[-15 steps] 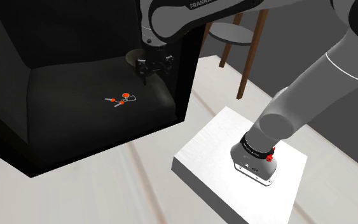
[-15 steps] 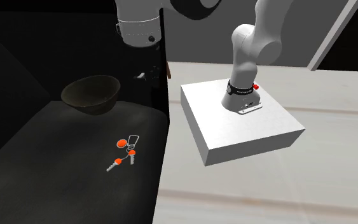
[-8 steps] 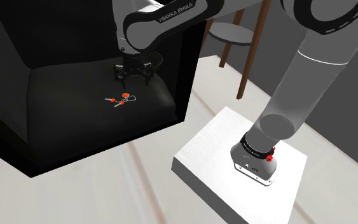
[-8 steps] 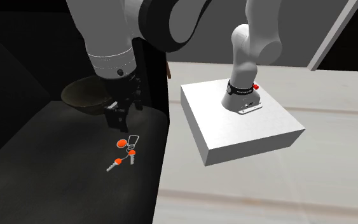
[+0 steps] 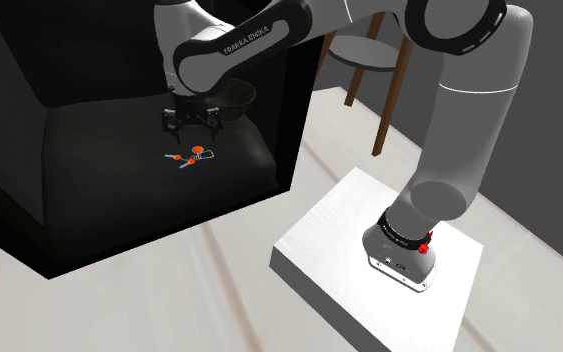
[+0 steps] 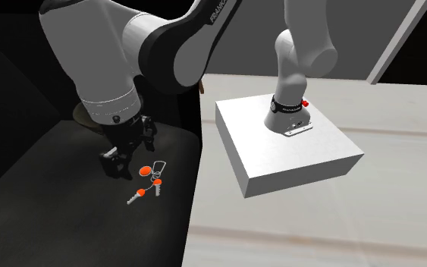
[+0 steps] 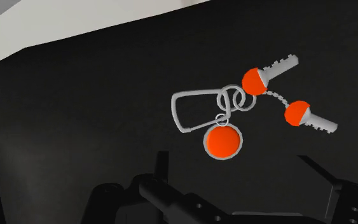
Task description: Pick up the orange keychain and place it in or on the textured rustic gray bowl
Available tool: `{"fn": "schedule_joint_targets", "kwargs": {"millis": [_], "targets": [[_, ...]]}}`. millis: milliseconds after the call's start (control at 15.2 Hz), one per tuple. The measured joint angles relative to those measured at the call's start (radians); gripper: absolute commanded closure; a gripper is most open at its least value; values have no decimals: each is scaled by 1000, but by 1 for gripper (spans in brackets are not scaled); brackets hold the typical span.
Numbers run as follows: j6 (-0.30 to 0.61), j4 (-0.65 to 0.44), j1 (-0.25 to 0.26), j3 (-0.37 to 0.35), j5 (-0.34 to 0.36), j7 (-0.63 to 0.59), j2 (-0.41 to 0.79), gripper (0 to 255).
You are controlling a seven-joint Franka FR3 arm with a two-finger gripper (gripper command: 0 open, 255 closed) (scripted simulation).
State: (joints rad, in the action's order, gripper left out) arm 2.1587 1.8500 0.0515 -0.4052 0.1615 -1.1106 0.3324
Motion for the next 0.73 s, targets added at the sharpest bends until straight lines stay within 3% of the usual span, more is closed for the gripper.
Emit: {"fn": "schedule_joint_targets", "kwargs": {"millis": [660, 726], "targets": [[53, 21, 5, 9, 19, -12, 34, 0], [53, 21, 5, 9, 19, -12, 34, 255]]}}
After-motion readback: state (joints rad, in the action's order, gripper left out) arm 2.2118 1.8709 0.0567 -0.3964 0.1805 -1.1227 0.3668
